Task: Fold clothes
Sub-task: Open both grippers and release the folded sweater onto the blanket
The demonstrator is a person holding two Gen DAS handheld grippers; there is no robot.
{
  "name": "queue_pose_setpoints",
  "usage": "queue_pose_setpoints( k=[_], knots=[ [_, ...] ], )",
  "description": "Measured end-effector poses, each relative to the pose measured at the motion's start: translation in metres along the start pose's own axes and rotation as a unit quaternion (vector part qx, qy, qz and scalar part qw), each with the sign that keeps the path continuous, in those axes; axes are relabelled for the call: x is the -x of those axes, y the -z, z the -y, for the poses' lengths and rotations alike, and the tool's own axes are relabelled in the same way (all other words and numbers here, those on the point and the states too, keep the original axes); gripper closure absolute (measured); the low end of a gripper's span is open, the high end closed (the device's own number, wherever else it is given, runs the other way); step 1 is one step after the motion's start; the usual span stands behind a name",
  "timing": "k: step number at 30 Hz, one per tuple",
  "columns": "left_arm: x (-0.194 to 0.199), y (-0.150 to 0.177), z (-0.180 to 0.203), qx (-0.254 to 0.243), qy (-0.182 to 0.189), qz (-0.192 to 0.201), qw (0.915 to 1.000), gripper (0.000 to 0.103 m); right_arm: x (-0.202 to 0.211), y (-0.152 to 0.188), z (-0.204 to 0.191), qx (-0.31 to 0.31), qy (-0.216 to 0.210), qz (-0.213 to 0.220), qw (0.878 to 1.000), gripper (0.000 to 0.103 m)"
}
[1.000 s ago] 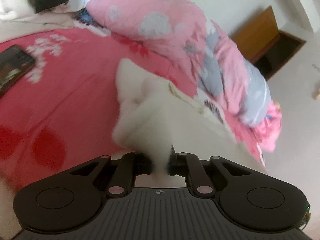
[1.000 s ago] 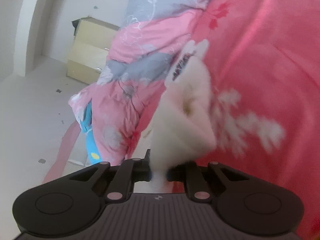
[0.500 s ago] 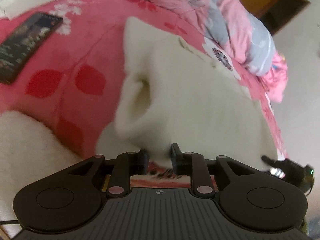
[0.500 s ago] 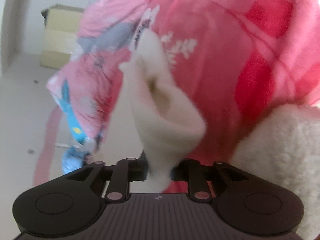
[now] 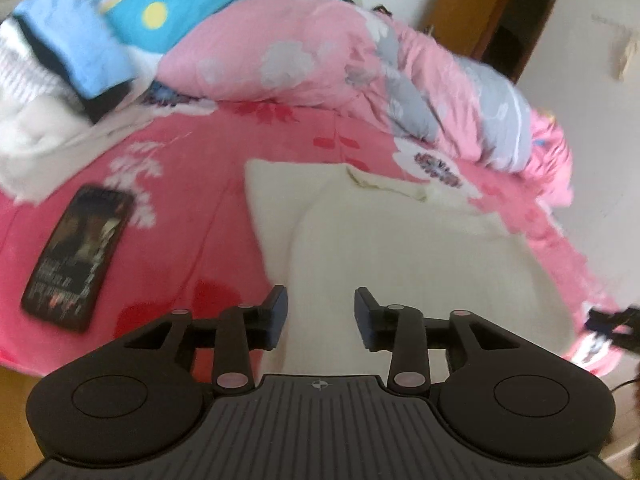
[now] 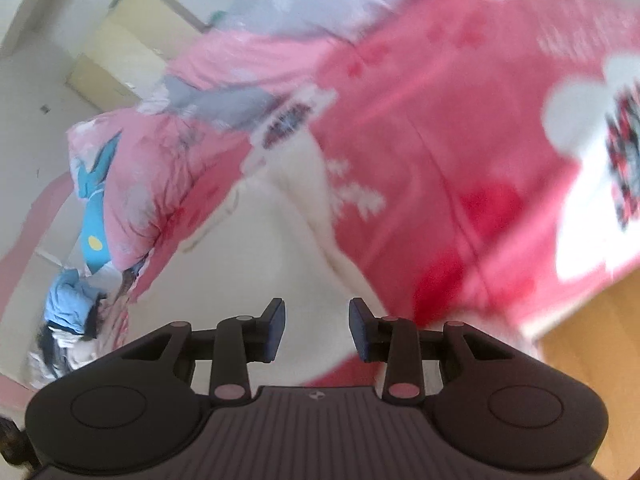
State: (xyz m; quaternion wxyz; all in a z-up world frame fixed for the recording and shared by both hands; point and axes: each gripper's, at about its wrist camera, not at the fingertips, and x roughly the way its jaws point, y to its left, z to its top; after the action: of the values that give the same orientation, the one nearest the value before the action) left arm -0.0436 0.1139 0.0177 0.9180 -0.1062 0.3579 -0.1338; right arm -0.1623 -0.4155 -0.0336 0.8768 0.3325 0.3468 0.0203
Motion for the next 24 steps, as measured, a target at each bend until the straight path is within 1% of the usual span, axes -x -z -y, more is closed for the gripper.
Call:
queue_pose_setpoints(
  k=[1,3,4,6,8,9,10,12,14,16,19,22,24],
  knots=[
    [-0.01,-0.003,0.008,-0.012,-0.004,-0.003,0.9999,0.052,-0.004,-0.001,-0.01,0.02,0.0,0.007,1.0,0.065],
    [-0.033,-0.006,0.02,-0.024,-0.015,-0.023,0.9993,0.042,-0.017,0.0,-0.031,0.063,0.004,0.015,0.998,0.064],
    [-0.048,-0.009,0.029,-0.034,-0.022,-0.036,0.9986,0.041,-0.024,0.001,-0.041,0.085,0.007,0.018,0.996,0.064],
    [-0.064,-0.007,0.038,-0.058,-0.049,-0.043,0.9962,0.04,-0.041,0.006,-0.059,0.131,0.023,0.021,0.991,0.062],
    [-0.08,-0.006,0.048,-0.083,-0.075,-0.05,0.9925,0.038,-0.06,0.013,-0.078,0.185,0.048,0.017,0.981,0.061],
    [-0.087,-0.005,0.053,-0.095,-0.088,-0.053,0.9901,0.033,-0.069,0.017,-0.087,0.212,0.061,0.015,0.975,0.059],
    [-0.092,-0.003,0.055,-0.101,-0.092,-0.056,0.989,0.03,-0.077,0.02,-0.094,0.233,0.071,0.012,0.97,0.059],
    [-0.095,-0.002,0.058,-0.107,-0.1,-0.059,0.9874,0.027,-0.09,0.027,-0.104,0.268,0.084,0.005,0.96,0.059],
    [-0.097,-0.003,0.06,-0.113,-0.103,-0.061,0.9863,0.023,-0.101,0.034,-0.112,0.298,0.098,0.002,0.949,0.055],
    [-0.099,-0.004,0.061,-0.108,-0.106,-0.066,0.9863,0.02,-0.112,0.04,-0.118,0.327,0.113,0.0,0.938,0.043],
    [-0.102,-0.005,0.064,-0.102,-0.109,-0.07,0.9862,0.015,-0.124,0.05,-0.122,0.357,0.13,-0.002,0.925,0.039],
    [-0.105,-0.007,0.065,-0.1,-0.107,-0.076,0.9863,0.009,-0.13,0.055,-0.124,0.375,0.137,-0.002,0.917,0.037],
    [-0.107,-0.01,0.065,-0.094,-0.103,-0.08,0.987,0.006,-0.132,0.055,-0.123,0.377,0.139,-0.003,0.916,0.035]
  ],
)
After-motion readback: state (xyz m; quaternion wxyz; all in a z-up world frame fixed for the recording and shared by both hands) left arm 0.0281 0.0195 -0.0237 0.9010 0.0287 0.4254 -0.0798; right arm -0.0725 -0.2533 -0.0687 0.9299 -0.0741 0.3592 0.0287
